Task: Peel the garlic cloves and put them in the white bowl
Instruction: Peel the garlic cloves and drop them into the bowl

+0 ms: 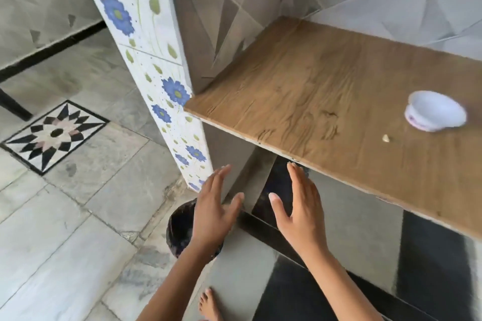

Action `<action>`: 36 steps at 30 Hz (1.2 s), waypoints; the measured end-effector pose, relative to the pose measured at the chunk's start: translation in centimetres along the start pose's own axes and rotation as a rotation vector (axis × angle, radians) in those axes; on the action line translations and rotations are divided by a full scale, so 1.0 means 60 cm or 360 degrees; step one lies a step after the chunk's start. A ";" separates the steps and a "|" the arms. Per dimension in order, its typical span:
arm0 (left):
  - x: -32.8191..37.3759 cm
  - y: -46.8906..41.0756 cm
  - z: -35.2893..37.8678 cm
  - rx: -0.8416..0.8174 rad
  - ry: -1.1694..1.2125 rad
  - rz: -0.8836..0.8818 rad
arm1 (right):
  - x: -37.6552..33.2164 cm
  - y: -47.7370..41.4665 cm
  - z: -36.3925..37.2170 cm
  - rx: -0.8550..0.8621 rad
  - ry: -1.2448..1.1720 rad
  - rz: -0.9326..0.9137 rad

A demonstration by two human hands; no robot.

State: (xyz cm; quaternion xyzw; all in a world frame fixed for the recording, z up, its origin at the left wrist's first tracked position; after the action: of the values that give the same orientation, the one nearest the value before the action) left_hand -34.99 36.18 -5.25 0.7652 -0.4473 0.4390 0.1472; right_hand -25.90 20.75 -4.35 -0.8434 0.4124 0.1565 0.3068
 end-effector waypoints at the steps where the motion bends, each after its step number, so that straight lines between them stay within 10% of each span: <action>1: 0.042 0.003 0.026 -0.0013 0.0002 0.0085 | 0.025 0.006 -0.045 0.0057 0.0021 0.0007; 14: 0.397 -0.017 0.331 -0.0245 0.0182 0.0606 | 0.325 0.042 -0.395 0.0360 0.0508 0.0205; 26: 0.375 -0.222 0.420 -0.0317 -0.0379 0.0051 | 0.473 -0.060 -0.322 -0.0193 0.0827 0.0442; 36: 0.414 -0.273 0.426 -0.0406 -0.0191 0.0298 | 0.499 -0.056 -0.296 -0.0506 0.0960 0.0700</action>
State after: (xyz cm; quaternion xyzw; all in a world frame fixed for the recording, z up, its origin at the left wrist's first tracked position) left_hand -2.53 15.71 2.90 0.7202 -0.5767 0.3440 0.1747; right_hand -4.77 -7.08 -4.95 -0.7801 0.6251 0.0258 -0.0031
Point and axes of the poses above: each hand's wrist, its own y-axis away from the middle knuckle, its own z-axis out of the palm, x = y × z, the point moved 3 cm from there along -y, towards the middle knuckle, and after that the axes turned 6 degrees about y, right-handed, at the moved point
